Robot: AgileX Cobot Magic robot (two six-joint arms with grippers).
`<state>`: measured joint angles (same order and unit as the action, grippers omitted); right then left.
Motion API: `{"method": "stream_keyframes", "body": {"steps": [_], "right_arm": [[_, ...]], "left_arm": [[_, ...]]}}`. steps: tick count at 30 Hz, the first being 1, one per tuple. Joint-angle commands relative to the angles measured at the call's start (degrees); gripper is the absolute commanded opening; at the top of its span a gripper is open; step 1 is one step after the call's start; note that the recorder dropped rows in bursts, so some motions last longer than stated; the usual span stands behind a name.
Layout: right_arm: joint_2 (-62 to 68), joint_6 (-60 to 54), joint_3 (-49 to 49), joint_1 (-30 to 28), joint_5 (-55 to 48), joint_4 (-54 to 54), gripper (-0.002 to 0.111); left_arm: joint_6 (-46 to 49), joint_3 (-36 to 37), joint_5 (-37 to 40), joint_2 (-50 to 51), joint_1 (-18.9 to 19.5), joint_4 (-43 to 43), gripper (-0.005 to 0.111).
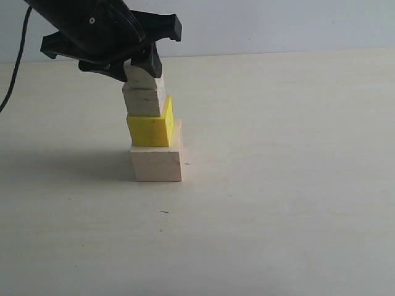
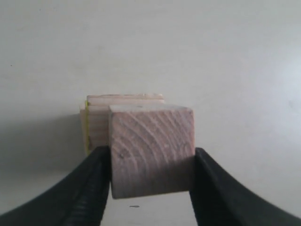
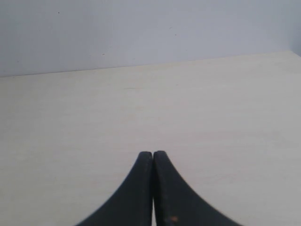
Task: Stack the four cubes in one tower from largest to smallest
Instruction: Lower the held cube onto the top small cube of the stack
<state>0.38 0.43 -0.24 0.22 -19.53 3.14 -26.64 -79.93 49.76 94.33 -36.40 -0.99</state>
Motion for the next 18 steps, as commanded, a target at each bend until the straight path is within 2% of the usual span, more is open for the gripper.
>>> {"method": "stream_keyframes", "body": {"steps": [1, 13, 18], "right_arm": [[-0.38, -0.43, 0.24, -0.40, 0.34, -0.12, 0.000], [-0.38, -0.43, 0.24, -0.40, 0.34, -0.25, 0.000], [-0.38, -0.43, 0.24, -0.40, 0.34, -0.25, 0.000]], "left_arm": [[-0.32, -0.39, -0.35, 1.07, -0.19, 0.65, 0.003], [-0.57, -1.60, 0.44, 1.56, -0.19, 0.65, 0.003], [-0.69, -4.68, 2.40, 1.56, -0.19, 0.65, 0.015]]}}
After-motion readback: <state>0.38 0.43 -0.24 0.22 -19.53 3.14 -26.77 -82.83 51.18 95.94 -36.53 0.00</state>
